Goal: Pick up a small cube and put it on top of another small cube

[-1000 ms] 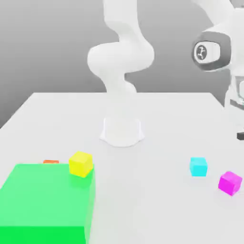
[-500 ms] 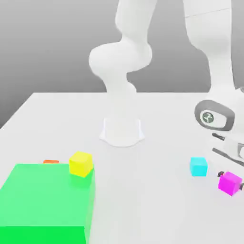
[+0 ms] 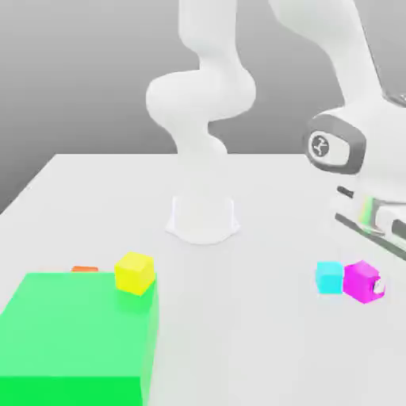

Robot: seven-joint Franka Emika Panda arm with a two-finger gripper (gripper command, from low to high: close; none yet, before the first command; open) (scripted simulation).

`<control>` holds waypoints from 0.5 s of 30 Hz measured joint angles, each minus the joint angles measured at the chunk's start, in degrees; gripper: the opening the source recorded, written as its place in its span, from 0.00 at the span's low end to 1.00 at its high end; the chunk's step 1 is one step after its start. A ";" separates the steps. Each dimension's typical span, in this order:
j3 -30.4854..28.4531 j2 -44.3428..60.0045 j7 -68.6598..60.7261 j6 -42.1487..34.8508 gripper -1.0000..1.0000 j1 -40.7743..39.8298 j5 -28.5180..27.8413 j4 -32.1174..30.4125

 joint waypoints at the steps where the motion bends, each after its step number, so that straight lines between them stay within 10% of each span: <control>1: -1.12 -2.04 0.15 -1.36 0.00 -2.17 -0.29 -0.62; 15: -18.02 -23.94 2.92 -14.36 0.00 -26.10 -5.52 -9.54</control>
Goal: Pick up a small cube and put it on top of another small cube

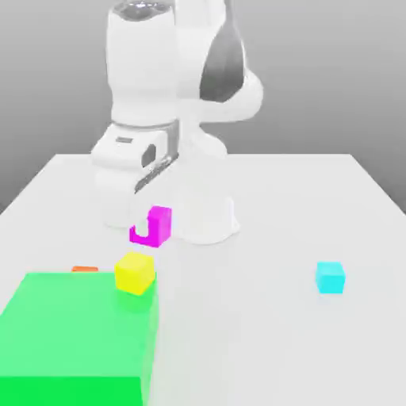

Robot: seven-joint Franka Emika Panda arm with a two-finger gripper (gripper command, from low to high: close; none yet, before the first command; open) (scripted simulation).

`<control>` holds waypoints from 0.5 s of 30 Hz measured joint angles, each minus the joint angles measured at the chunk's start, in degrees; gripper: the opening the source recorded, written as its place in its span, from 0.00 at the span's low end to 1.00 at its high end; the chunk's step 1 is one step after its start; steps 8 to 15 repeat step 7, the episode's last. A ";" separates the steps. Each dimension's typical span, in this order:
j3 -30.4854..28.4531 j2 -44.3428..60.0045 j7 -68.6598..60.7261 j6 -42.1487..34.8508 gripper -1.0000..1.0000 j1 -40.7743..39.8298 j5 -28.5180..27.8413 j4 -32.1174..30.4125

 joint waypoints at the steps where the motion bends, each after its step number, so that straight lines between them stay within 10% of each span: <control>1: -0.32 1.39 -0.18 1.91 0.00 -0.23 0.16 -0.59; 4: -1.38 6.46 -0.73 8.73 0.00 -0.07 0.50 -2.36; 5: -1.55 7.47 -0.83 10.07 1.00 -0.05 0.57 -2.69; 15: -1.55 7.47 -0.83 10.07 1.00 -0.05 0.57 -2.69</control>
